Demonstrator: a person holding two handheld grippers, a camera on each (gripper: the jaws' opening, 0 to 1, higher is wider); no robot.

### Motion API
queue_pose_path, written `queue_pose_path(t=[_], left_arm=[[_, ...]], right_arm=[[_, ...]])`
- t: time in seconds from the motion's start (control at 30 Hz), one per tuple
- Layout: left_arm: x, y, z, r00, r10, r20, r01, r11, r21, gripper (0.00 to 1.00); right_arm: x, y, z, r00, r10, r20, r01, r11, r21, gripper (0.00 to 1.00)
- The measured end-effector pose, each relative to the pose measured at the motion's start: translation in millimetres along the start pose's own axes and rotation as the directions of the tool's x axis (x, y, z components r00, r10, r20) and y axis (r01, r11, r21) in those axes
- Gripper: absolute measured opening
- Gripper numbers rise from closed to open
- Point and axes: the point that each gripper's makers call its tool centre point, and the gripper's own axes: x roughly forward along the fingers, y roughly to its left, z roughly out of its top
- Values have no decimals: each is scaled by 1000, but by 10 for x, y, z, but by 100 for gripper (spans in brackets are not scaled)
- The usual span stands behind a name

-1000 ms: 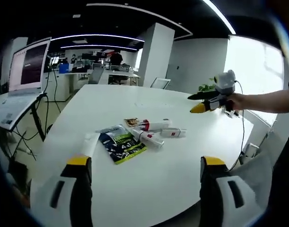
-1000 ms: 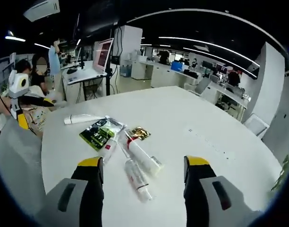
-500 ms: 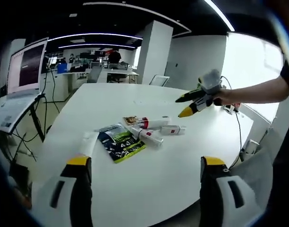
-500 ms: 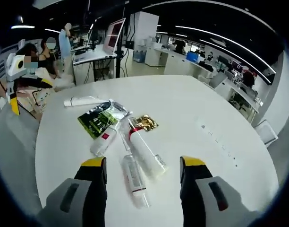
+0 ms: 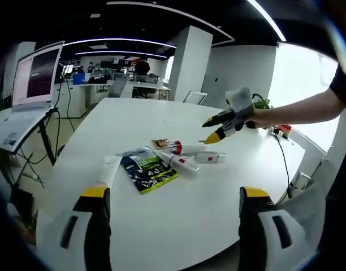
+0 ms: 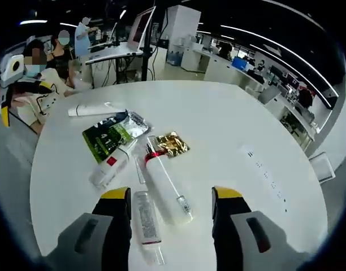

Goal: Arrange the skincare products in the storage area until every visible bottle or jar stands upright without overlapping.

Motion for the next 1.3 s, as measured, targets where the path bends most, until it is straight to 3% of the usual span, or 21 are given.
queue_pose_path(t=[0.33,0.67,0.93,1.1,1.17,1.3], left_arm=[[-9,54,-2,1000,20,-4,-20,999,-29,88],[3,90,13,1000,30,1,-30,998,-50,89],[6,136,8,999,46,-2,-46,997,-60,88],[5,155,9,999,53,0,-53,996,-71,88],[6,160,10,998,56,0,-56,996,-71,88],[12,170,10,998,61,0,-61,995,-77,88]], right_arm=[[333,-66,-54,999,24,-36,-24,1000,-15,52],[503,3,-62,994,70,-85,-77,993,-87,42],[677,117,-153,978,143,-150,-167,974,-154,32],[722,124,-132,971,169,-171,-198,966,-167,32],[733,145,-168,959,189,-210,-232,952,-201,32],[793,160,-259,924,182,-336,-304,883,-357,30]])
